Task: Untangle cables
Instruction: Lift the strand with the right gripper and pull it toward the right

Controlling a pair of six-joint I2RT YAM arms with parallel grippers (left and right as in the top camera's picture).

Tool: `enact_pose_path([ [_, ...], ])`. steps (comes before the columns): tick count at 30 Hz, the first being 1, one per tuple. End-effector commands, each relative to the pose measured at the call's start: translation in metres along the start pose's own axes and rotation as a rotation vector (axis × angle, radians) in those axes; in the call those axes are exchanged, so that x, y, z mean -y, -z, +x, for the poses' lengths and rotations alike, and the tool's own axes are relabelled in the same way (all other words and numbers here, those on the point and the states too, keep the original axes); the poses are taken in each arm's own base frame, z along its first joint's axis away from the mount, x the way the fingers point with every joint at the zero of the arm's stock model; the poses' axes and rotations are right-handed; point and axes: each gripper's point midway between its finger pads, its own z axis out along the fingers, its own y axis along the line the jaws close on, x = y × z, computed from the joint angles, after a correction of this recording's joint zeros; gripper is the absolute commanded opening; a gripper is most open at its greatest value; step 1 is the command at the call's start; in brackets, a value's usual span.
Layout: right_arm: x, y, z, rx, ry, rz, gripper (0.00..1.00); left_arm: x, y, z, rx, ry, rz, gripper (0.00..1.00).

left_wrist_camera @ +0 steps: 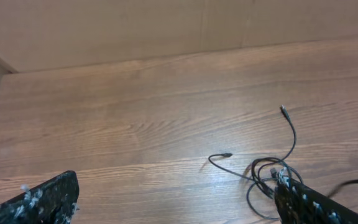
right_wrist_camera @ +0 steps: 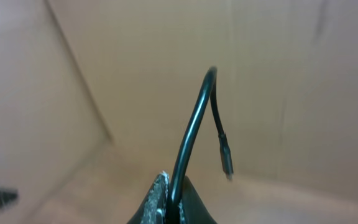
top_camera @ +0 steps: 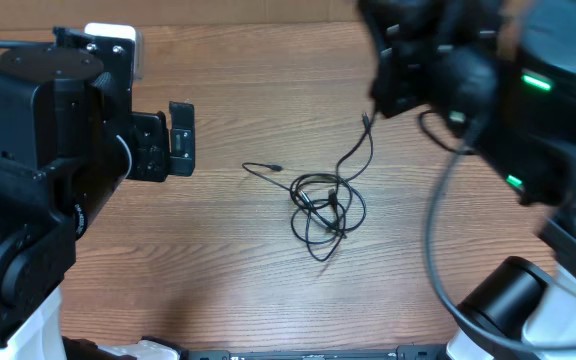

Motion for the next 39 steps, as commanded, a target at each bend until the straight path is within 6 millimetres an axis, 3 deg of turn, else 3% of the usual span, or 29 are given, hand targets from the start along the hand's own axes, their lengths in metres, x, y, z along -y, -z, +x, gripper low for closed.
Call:
enact_pose_path([
  [1,0.013,0.058,-0.054,0.226,0.024,0.038,0.04,0.005,-0.014,0.006,-0.050,-0.003,0.012,1.00],
  [7,0.010,0.121,-0.111,0.487,0.036,-0.003,0.04,0.015,-0.032,0.010,-0.106,-0.015,0.041,1.00],
  [11,0.006,0.139,-0.135,0.604,0.110,0.003,0.04,0.023,-0.037,0.012,-0.127,-0.020,0.079,1.00],
  [15,-0.010,0.159,-0.161,0.744,0.220,-0.042,0.04,0.026,-0.039,0.012,-0.134,-0.019,0.093,1.00],
  [25,-0.032,0.185,-0.173,0.837,0.382,-0.120,0.04,0.027,-0.040,0.007,-0.114,-0.016,0.097,1.00],
  [28,-0.026,0.187,-0.164,0.797,0.404,-0.093,0.04,0.027,-0.040,0.008,-0.118,-0.016,0.096,1.00],
  [30,-0.020,0.178,-0.150,0.725,0.410,-0.072,0.04,0.028,-0.040,0.008,-0.119,-0.016,0.100,1.00],
  [33,-0.016,0.150,-0.117,0.577,0.437,-0.074,0.04,0.031,-0.039,0.009,-0.122,-0.015,0.120,1.00],
  [34,-0.017,0.132,-0.097,0.498,0.446,-0.089,0.04,0.032,-0.039,0.009,-0.125,-0.015,0.126,1.00],
  [39,-0.021,0.095,-0.038,0.352,0.451,-0.167,0.04,0.032,-0.039,0.010,-0.126,-0.016,0.129,1.00],
])
